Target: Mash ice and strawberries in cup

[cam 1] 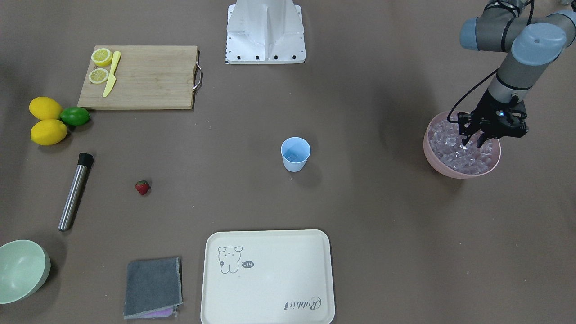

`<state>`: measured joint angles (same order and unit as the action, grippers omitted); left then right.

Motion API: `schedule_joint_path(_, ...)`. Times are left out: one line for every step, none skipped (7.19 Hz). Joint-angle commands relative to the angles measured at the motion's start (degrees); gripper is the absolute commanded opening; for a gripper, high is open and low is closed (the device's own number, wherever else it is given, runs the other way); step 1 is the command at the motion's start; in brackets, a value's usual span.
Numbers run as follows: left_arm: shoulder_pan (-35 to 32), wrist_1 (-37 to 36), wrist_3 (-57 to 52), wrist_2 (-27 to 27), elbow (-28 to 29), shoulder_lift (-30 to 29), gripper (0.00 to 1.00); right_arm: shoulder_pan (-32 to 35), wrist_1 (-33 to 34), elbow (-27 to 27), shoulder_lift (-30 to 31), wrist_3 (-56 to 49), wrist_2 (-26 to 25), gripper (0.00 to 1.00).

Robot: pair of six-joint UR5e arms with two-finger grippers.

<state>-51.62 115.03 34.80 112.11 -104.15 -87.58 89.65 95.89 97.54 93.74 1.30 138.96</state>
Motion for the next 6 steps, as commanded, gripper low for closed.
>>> schedule_joint_path(0.03,0.02,0.00,-0.14,0.18,-0.04,0.44,0.00,0.00,-0.07,0.04,0.02,0.00,1.00)
schedule_joint_path(0.12,0.02,0.00,-0.14,0.44,-0.04,0.44,0.00,0.00,-0.07,0.04,0.02,0.00,1.00)
schedule_joint_path(0.12,0.02,0.09,-0.22,0.62,-0.04,0.44,0.00,0.00,-0.07,0.04,0.02,0.00,1.00)
schedule_joint_path(0.38,0.02,0.09,-0.23,0.62,-0.04,0.44,0.00,0.00,0.02,0.04,0.02,0.00,1.00)
schedule_joint_path(0.56,0.10,0.18,-0.23,0.45,-0.04,0.44,0.00,0.00,0.02,0.04,0.02,0.00,1.00)
schedule_joint_path(0.56,0.10,0.18,-0.31,0.44,-0.04,0.44,0.00,0.00,0.02,0.04,0.02,0.00,1.00)
